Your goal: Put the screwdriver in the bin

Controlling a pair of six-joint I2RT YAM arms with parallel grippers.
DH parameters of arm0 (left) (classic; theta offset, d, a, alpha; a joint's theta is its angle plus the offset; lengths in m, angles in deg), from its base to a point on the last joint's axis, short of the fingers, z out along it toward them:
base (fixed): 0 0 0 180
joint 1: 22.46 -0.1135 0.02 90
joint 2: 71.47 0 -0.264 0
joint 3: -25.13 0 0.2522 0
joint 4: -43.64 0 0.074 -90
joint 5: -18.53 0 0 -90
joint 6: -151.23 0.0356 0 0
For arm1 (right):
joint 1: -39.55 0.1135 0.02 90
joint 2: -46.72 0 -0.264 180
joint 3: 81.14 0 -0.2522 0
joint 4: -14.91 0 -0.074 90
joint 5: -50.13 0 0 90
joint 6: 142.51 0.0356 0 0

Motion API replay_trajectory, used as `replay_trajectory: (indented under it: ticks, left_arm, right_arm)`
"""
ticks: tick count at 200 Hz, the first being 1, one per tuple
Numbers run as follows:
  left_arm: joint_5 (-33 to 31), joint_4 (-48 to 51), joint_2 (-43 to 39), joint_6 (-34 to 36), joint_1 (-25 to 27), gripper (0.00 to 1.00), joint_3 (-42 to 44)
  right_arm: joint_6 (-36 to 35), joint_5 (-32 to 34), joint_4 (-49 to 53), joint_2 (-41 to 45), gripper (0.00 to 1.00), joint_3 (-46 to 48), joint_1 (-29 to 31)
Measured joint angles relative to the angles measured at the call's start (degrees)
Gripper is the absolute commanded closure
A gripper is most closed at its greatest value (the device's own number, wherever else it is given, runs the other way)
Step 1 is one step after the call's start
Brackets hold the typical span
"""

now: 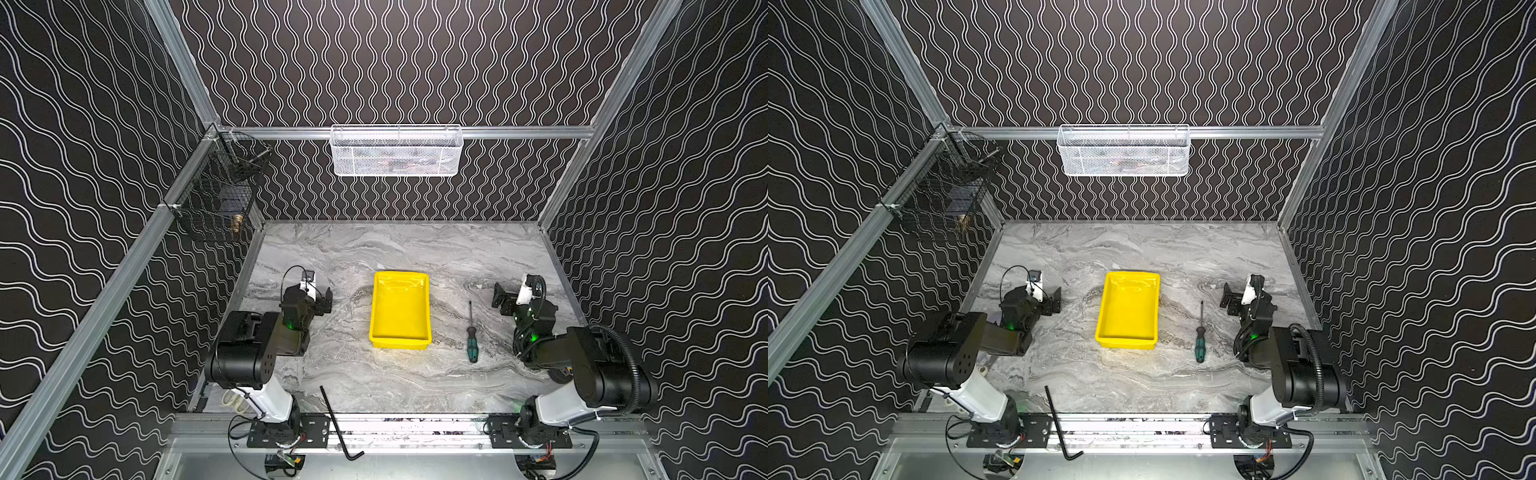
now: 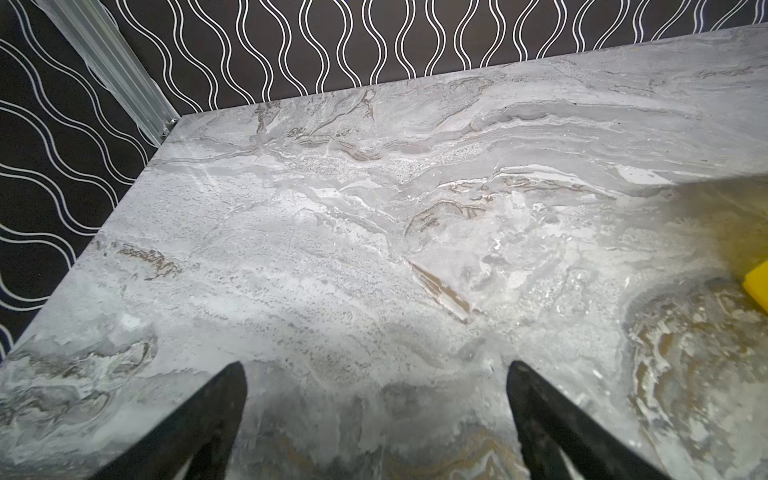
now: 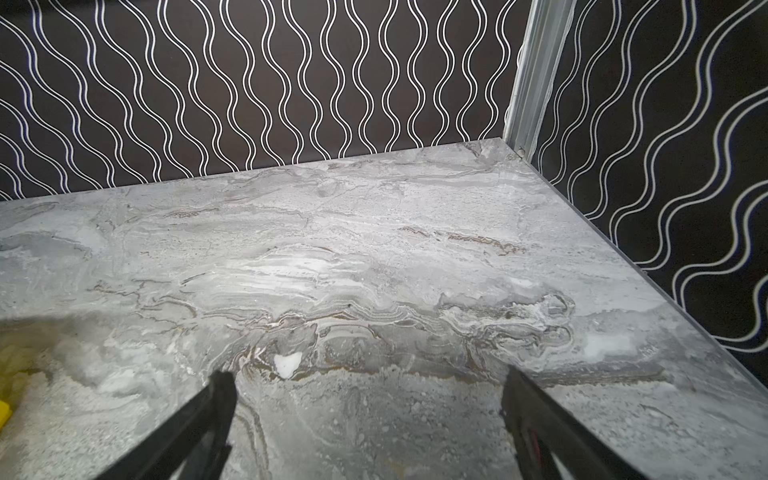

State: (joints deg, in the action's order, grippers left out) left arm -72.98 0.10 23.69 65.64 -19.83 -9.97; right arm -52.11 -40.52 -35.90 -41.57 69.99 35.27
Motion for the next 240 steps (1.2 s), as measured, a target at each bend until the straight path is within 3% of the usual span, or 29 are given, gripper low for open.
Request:
replay_trajectory:
  ticks: [240]
  left_arm:
    - [-0.8, 0.5, 0.1, 0.0, 0.0, 0.01, -0.4]
  right_arm:
    - [0.0, 0.0, 0.0, 0.0, 0.00, 0.0, 0.0]
